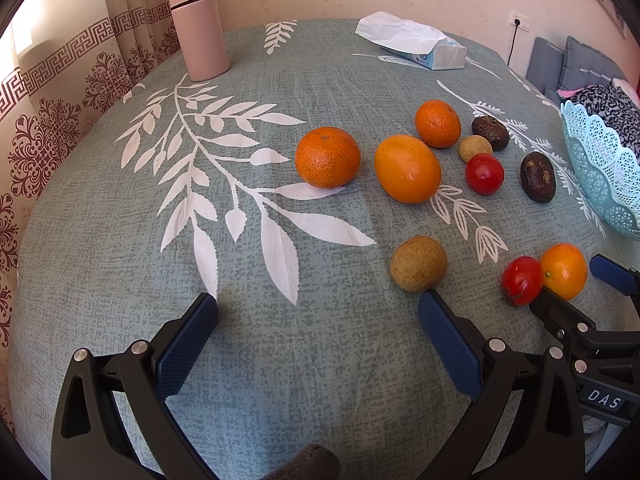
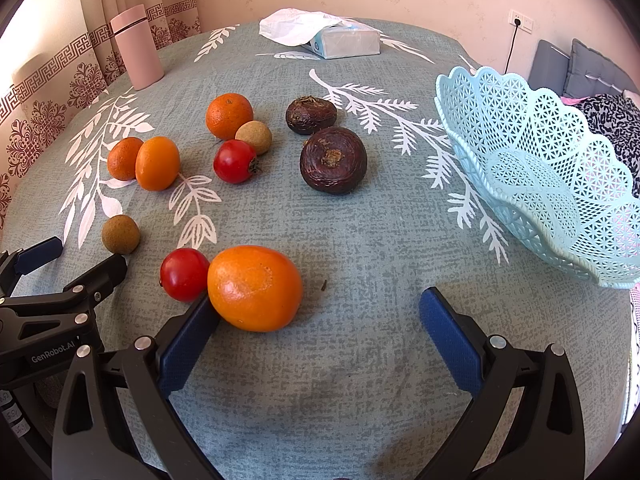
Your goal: Organize fruits
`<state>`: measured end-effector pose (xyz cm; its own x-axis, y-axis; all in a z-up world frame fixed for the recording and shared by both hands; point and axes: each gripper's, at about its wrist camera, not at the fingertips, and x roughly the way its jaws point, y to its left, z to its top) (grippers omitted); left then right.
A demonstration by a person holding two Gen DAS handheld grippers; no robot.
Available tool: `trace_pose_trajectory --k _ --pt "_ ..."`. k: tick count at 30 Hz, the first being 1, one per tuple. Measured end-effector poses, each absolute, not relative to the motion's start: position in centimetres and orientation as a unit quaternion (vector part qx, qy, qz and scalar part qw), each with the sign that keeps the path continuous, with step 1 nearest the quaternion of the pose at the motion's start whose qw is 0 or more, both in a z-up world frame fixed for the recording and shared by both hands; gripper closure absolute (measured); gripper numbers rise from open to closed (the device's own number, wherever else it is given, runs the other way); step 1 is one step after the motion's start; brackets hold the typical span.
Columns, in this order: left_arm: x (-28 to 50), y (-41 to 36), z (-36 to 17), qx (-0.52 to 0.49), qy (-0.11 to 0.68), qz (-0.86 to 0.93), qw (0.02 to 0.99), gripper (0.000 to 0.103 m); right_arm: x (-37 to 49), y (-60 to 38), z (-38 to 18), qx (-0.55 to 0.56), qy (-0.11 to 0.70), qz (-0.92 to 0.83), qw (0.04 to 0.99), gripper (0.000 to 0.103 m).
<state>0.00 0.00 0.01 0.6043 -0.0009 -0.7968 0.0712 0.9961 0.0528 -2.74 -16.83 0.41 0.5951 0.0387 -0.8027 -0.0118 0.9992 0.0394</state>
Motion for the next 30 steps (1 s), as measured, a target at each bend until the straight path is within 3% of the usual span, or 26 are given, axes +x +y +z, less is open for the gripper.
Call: trace_pose_trajectory --k 30 --pt "0.01 0.05 0.01 0.038 0.445 -0.021 0.895 0.005 -2.78 -17.03 0.49 0.02 0.449 0.022 0.893 0.002"
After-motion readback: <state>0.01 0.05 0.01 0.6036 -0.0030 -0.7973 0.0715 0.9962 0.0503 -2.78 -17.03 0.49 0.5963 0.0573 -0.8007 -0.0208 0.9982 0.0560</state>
